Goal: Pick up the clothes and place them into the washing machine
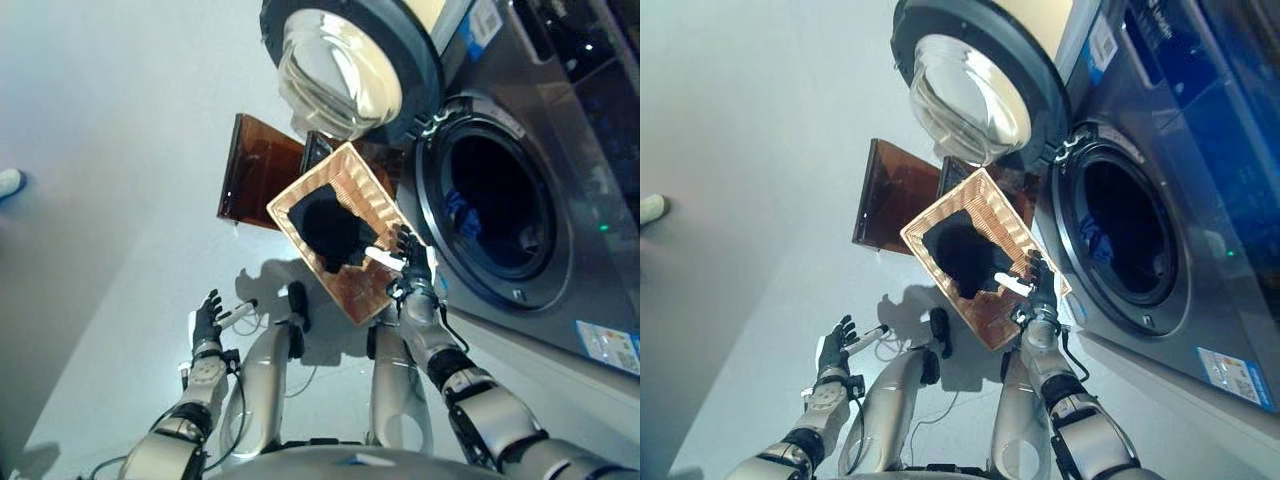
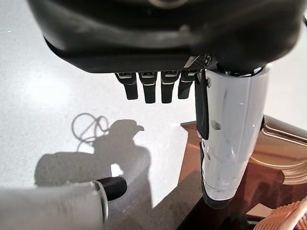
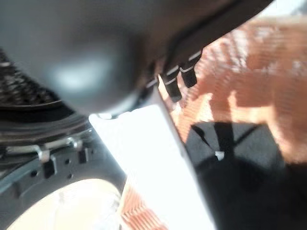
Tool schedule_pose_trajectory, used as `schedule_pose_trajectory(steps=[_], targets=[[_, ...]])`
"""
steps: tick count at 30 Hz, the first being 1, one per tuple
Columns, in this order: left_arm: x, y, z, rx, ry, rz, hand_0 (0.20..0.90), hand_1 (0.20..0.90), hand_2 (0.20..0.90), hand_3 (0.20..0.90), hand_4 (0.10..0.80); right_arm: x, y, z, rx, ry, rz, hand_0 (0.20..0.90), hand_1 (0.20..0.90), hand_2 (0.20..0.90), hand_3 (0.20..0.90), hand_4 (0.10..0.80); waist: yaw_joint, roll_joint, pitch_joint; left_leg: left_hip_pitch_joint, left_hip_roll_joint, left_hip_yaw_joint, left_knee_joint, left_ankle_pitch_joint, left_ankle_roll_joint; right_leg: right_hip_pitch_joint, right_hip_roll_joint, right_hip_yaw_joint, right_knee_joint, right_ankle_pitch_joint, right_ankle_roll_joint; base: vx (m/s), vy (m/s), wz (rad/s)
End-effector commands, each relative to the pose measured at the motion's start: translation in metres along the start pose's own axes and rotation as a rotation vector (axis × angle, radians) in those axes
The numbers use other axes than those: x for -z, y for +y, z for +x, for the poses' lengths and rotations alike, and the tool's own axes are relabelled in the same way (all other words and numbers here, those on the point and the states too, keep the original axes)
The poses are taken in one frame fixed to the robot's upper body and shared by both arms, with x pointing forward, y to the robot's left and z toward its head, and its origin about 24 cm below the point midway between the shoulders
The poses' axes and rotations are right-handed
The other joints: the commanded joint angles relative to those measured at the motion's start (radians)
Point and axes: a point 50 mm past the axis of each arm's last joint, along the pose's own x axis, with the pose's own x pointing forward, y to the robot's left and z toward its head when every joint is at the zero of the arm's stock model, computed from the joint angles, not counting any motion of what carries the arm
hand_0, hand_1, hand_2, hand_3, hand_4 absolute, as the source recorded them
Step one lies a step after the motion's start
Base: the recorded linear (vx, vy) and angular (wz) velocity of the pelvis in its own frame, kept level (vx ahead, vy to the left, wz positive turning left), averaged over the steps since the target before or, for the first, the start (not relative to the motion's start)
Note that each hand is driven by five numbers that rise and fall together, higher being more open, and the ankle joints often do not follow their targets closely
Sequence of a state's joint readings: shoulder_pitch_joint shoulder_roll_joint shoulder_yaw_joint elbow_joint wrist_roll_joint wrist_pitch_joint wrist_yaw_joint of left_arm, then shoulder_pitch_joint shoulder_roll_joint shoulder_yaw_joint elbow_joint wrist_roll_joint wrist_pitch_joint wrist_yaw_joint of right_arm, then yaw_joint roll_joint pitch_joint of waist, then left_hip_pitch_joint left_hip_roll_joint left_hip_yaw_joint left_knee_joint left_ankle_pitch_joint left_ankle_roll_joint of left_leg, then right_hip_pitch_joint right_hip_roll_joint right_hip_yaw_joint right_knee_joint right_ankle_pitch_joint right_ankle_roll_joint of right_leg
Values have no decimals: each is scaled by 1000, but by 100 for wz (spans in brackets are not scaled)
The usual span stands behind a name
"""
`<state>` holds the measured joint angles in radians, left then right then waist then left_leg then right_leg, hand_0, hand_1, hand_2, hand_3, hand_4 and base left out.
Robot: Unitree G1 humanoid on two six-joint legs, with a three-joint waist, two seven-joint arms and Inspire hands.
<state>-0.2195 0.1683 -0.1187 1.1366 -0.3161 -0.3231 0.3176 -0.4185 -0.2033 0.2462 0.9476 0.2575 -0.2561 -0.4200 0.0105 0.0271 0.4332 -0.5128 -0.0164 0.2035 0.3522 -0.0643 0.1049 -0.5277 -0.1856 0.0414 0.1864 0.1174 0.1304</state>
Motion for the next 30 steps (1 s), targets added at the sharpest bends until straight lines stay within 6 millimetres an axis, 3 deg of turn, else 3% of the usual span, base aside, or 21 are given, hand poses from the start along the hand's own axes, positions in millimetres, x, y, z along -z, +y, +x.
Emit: schedule_pose_trajectory(steps=[1, 5, 7, 8, 11, 12, 14, 16, 21, 30], targets=[[20, 33, -4, -102, 50, 63, 900, 900, 900, 900, 800, -32, -17, 4, 26, -210, -110, 900, 900, 900, 900, 800, 8, 20, -63, 35, -23, -39, -70, 9, -86, 44, 12, -24, 42, -31, -28, 57, -27, -5], [27, 39, -7, -107, 68, 78, 900, 900, 900, 900, 800, -41, -35, 4, 64, -301, -299, 900, 900, 900, 900, 800, 4, 17, -79, 67, -26, -46, -84, 10, -88, 76, 9, -33, 35, -34, -26, 56, -24, 1], [32, 42, -10, -99, 76, 89, 900, 900, 900, 900, 800, -53, -48, 5, 77, -418, -577, 900, 900, 900, 900, 800, 5, 17, -89, 91, -30, -54, -101, 12, -89, 99, 11, -38, 24, -35, -23, 54, -20, 3], [32, 42, -9, -99, 76, 89, 900, 900, 900, 900, 800, -53, -47, 5, 77, -418, -577, 900, 900, 900, 900, 800, 5, 16, -92, 89, -30, -53, -103, 15, -88, 96, 10, -37, 23, -33, -23, 0, 0, 0], [34, 38, -11, -64, 71, 107, 900, 900, 900, 900, 800, -59, -50, 10, 65, -497, -917, 900, 900, 900, 900, 800, 11, 18, -91, 94, -33, -61, -103, 17, -88, 103, 9, -42, 22, -35, -22, 1, -9, -1], [34, 38, -11, -64, 71, 107, 900, 900, 900, 900, 800, -60, -50, 10, 65, -498, -917, 900, 900, 900, 900, 800, 11, 17, -94, 91, -33, -61, -106, 20, -88, 100, 8, -41, 20, -32, -22, 0, 0, 0], [32, 32, -11, -42, 59, 103, 900, 900, 900, 900, 800, -66, -47, 16, 85, -541, -1084, 900, 900, 900, 900, 800, 20, 23, -93, 77, -38, -66, -106, 28, -88, 90, 8, -44, 17, -30, -24, -41, -15, 3], [31, 31, -10, -35, 56, 103, 900, 900, 900, 900, 800, -72, -43, 17, 85, -560, -1100, 900, 900, 900, 900, 800, 21, 25, -92, 73, -39, -67, -107, 30, -88, 88, 8, -45, 17, -30, -25, -29, -1, 5], [25, 22, -9, -23, 36, 84, 900, 900, 900, 900, 800, -88, -9, 22, 32, -620, -1129, 900, 900, 900, 900, 800, 36, 33, -79, 47, -40, -72, -109, 44, -88, 61, 10, -46, 23, -27, -30, -43, -3, 2], [20, 22, -7, -40, 21, 60, 900, 900, 900, 900, 800, -89, 20, 22, -48, -586, -1045, 900, 900, 900, 900, 800, 54, 43, -48, 22, -43, -76, -106, 58, -90, 40, 7, -45, 31, -21, -35, -21, 6, 6]])
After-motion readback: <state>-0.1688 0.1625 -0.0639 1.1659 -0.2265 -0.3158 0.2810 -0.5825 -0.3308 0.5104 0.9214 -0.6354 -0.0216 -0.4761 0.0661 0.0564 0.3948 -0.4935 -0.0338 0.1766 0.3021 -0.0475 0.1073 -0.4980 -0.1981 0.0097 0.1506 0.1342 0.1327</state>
